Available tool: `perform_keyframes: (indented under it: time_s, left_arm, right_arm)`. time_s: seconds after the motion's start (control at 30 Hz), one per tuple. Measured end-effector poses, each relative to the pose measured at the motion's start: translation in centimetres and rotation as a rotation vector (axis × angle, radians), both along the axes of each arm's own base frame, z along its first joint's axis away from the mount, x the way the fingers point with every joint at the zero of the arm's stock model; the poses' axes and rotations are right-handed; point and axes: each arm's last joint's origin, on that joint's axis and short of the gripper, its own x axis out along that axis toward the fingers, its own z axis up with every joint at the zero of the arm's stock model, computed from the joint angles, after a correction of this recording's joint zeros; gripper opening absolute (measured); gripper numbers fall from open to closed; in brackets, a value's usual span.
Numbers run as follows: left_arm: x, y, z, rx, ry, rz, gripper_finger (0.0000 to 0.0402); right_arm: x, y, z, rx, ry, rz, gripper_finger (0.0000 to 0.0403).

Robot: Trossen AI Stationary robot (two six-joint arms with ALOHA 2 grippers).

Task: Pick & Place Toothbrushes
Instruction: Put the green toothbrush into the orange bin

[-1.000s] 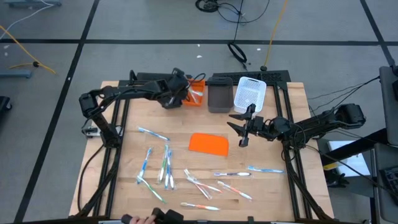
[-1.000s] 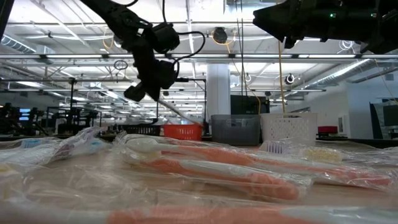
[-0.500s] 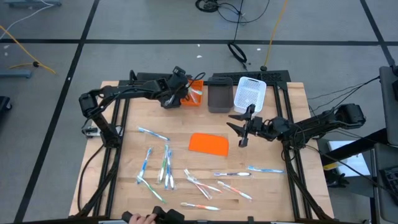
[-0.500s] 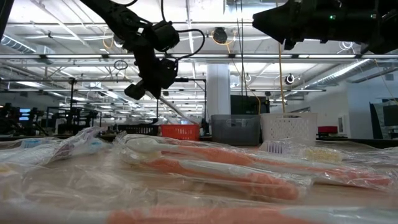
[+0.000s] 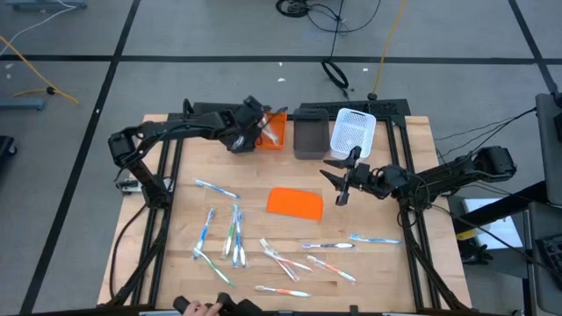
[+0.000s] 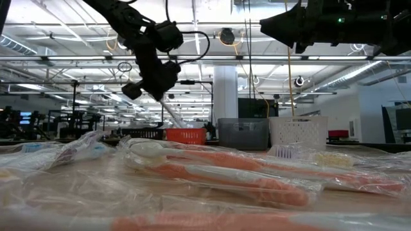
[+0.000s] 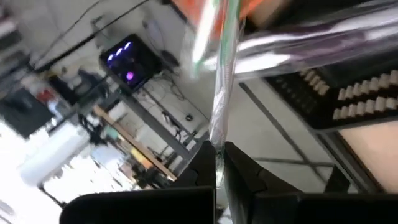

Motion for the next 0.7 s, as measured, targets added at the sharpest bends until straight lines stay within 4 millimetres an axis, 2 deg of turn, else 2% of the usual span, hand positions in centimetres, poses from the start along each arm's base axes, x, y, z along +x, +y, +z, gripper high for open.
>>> perform_keyframes:
  time_s: [0.17,0.5,0.7]
  left_arm:
    - [0.4,-0.4,0.1,0.001,0.029,-0.067,0.0004]
    - [0.4,0.3,0.2,-0.053,0.045,-0.22,0.0019]
    - [0.1,1.1,0.2,-0.079,-0.085,-0.114,0.002]
  right_arm:
    - [0.0,-0.3,0.0,0.001,-0.001,-0.008,0.0139]
    - [0.0,-0.5,0.0,0.009,-0.003,-0.014,0.0139]
    - [0.0,-0.5,-0.1,0.008,0.004,-0.013,0.0139]
